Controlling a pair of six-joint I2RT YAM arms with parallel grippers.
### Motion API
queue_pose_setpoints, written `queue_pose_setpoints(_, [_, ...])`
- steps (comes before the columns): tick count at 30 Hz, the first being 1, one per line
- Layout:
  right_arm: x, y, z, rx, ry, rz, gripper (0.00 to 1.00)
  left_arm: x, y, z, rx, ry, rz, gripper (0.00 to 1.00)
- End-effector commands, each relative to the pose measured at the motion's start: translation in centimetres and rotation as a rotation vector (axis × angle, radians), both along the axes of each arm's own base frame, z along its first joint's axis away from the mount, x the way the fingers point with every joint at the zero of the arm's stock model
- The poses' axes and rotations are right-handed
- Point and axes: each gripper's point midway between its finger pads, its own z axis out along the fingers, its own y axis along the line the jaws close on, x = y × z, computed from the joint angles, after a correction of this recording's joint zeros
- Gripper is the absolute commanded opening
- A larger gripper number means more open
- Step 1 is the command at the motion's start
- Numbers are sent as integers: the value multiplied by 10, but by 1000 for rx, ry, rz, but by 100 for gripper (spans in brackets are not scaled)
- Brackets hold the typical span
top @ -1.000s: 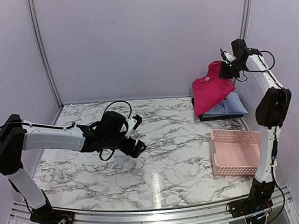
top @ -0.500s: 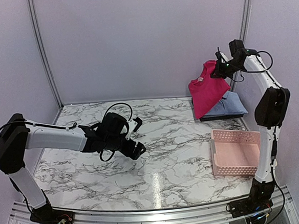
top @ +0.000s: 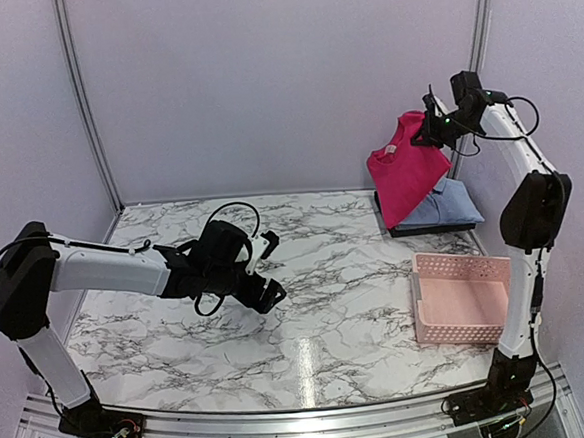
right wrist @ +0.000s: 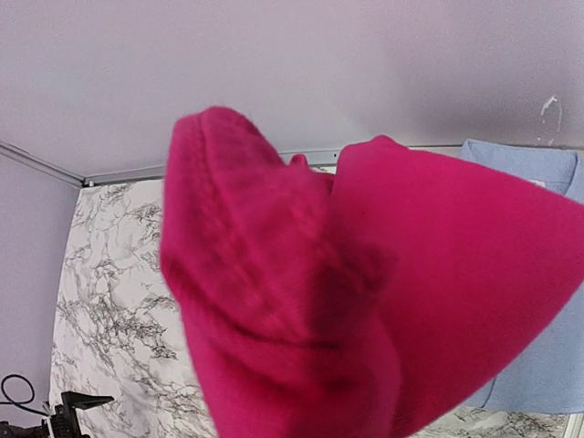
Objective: Fold and stack the mixed laundry pile
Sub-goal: Move the square-folded T-shirt to the corner of the board.
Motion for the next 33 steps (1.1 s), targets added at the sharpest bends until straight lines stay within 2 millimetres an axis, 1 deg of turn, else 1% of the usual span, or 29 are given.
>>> queue_pose_setpoints(1, [-13,5,55,27,-115,11,0,1,-1,-3,11,11,-22,99])
queue_pose_setpoints(5, [-11,1,48,13,-103,4,0,0,-1,-5,10,16,-24,99])
queue_pose_setpoints(9, [-4,-18,36,-28,-91,-29,0,1,0,-5,9,15,-21,99])
queue_pose_setpoints(11, [1,-30,23,-69,-75,-47,0,1,0,-4,9,14,-20,99])
queue_pose_setpoints(15, [10,-44,-1,-139,-51,-48,0,1,2,-4,12,14,-18,99])
queue_pose_setpoints(18, [19,-59,-12,-173,-50,-67,0,2,5,-3,21,8,-8,99])
queue_pose_setpoints(20, [27,-73,-21,-195,-50,-87,0,3,8,-3,24,10,2,99])
queue_pose_setpoints(25, [47,-91,-44,-203,-46,-97,0,7,14,2,24,-6,37,99])
queue_pose_setpoints(29, [58,-112,-48,-258,-77,-142,0,8,15,7,11,-8,48,99])
queue_pose_setpoints(33, [64,-141,-55,-319,-89,-186,0,7,17,5,11,-1,56,99])
